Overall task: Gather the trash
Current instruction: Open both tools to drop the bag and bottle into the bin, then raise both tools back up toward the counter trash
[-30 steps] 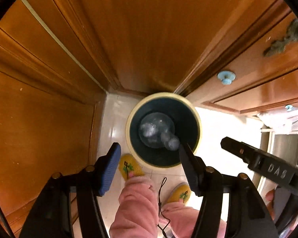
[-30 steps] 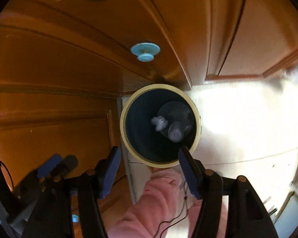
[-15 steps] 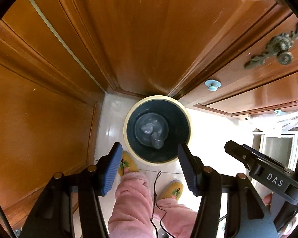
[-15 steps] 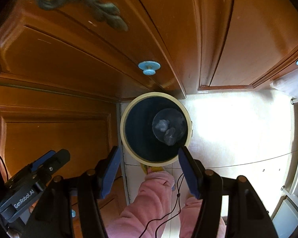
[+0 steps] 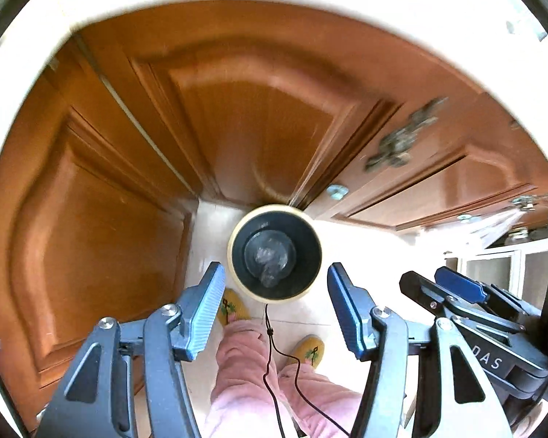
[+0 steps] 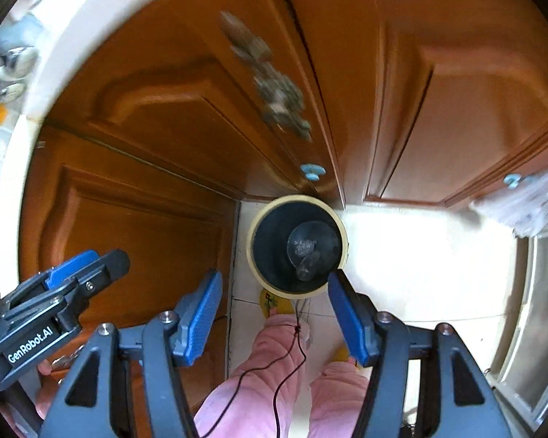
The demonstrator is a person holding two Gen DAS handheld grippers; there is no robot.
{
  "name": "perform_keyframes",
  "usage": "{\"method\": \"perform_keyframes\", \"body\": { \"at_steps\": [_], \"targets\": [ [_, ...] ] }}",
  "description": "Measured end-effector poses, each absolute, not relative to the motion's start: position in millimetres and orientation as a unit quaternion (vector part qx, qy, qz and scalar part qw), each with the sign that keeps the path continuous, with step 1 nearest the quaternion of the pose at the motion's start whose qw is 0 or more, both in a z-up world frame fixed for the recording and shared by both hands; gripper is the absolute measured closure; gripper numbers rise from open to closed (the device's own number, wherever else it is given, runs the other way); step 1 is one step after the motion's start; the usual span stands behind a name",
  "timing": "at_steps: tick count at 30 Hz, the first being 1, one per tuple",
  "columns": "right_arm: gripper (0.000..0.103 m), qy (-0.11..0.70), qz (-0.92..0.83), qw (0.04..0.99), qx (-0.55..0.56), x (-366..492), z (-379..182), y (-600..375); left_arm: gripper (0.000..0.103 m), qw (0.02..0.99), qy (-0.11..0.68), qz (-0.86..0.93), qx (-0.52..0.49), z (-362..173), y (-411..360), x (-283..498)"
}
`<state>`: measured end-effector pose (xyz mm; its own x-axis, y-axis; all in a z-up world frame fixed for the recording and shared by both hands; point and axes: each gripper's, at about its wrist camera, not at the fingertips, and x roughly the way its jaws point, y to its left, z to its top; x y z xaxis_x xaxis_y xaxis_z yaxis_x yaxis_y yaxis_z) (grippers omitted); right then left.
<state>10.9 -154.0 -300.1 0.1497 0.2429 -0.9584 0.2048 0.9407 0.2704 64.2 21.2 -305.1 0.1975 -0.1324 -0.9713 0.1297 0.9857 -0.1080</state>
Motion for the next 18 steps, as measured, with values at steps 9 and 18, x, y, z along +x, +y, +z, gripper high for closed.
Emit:
{"method": "perform_keyframes", "body": {
  "at_steps": [9,18],
  "targets": [
    [0.042,0.612,0.051,0.777,0.137,5,-207,-145,0.037,0.820,0.567,-0.083,-0.001,-196,33,40],
    [0.042,0.556,0.088,0.821,0.094,-1,-105,-137,0.034,0.862,0.501,-0.072,-0.010,-104,47,24]
  ]
}}
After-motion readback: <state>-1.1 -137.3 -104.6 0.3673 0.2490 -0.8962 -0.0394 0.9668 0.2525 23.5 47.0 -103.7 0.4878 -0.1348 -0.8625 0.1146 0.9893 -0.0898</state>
